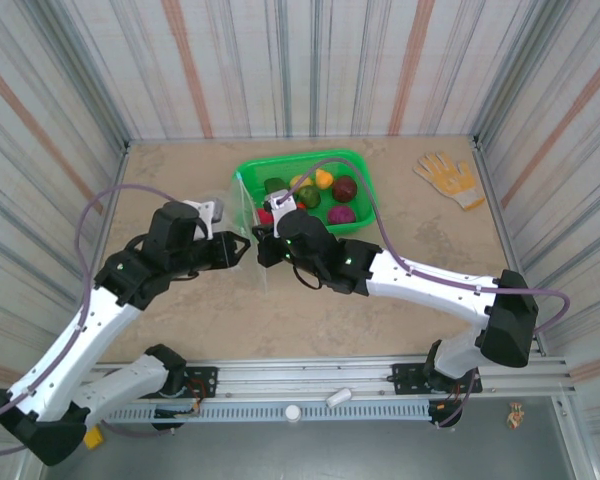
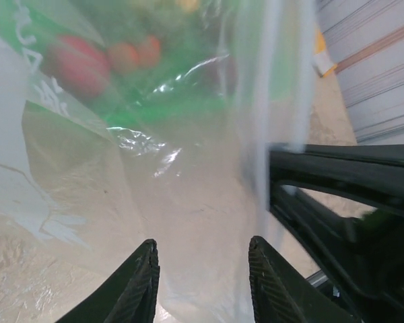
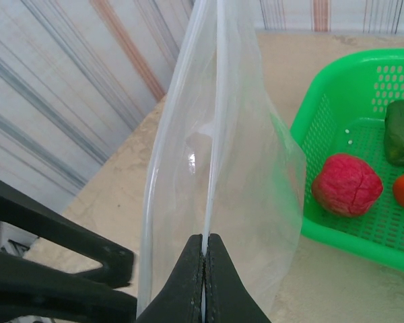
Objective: Place the food in the zip-top bag and seal the zipper
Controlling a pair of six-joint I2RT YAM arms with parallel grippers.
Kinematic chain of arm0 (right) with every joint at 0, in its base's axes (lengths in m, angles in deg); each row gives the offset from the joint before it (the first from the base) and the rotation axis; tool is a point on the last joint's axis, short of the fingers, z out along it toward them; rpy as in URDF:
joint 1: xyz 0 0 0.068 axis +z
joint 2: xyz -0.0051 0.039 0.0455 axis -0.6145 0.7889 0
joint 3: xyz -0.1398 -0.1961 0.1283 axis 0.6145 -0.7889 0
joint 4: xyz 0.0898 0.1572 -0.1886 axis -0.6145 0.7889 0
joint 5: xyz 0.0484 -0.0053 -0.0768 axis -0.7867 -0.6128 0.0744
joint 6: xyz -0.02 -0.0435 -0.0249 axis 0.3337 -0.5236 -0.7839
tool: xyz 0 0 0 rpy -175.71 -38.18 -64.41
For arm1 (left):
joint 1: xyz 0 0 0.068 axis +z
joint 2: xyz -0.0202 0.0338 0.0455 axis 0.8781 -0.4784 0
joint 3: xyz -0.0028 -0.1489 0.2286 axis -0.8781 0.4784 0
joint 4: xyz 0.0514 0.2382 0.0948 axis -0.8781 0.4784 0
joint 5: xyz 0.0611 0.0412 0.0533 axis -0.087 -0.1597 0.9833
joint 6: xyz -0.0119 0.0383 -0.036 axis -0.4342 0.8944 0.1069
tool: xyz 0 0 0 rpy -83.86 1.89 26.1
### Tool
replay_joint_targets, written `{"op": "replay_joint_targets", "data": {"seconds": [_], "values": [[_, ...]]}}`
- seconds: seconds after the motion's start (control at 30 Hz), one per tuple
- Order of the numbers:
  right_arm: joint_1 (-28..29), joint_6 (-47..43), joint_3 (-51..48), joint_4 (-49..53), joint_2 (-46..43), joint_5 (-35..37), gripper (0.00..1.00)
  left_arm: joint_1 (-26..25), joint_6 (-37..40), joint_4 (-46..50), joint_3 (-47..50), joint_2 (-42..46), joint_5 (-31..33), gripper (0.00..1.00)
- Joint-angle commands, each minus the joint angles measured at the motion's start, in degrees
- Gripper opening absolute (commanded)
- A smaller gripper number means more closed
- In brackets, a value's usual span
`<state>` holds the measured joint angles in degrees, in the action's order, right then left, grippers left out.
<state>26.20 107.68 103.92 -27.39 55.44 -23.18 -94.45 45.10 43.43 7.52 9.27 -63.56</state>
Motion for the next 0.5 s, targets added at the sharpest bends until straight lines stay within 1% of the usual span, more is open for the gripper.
{"op": "replay_joint_targets", "data": {"seconds": [0.0,0.17,0.23,0.3,0.33,0.47], "values": [[0.4,1.2,-1.2,-1.3,-2.2,0.8,0.00,-0.2,1.3,-4.4,1.2,3.9,-1.2,0.41],[0.5,1.2,-1.1,-1.5,-2.3,0.6,0.00,-0.2,1.1,-3.2,0.6,3.6,0.2,0.41],[0.7,0.8,-0.8,-1.5,-2.2,0.5,0.00,-0.2,1.1,-2.7,0.0,2.4,0.1,0.46],[1.1,0.1,-0.4,-1.3,-2.1,0.7,0.00,-0.2,0.8,-2.7,-0.6,0.9,-0.7,0.56],[1.4,-0.2,-0.3,-1.4,-2.1,0.9,0.00,-0.2,0.8,-2.7,-1.0,0.1,-1.0,0.59],[1.9,-0.7,0.1,-1.4,-2.2,1.1,0.00,-0.2,0.6,-2.5,-1.6,-2.4,-0.8,0.59]]}}
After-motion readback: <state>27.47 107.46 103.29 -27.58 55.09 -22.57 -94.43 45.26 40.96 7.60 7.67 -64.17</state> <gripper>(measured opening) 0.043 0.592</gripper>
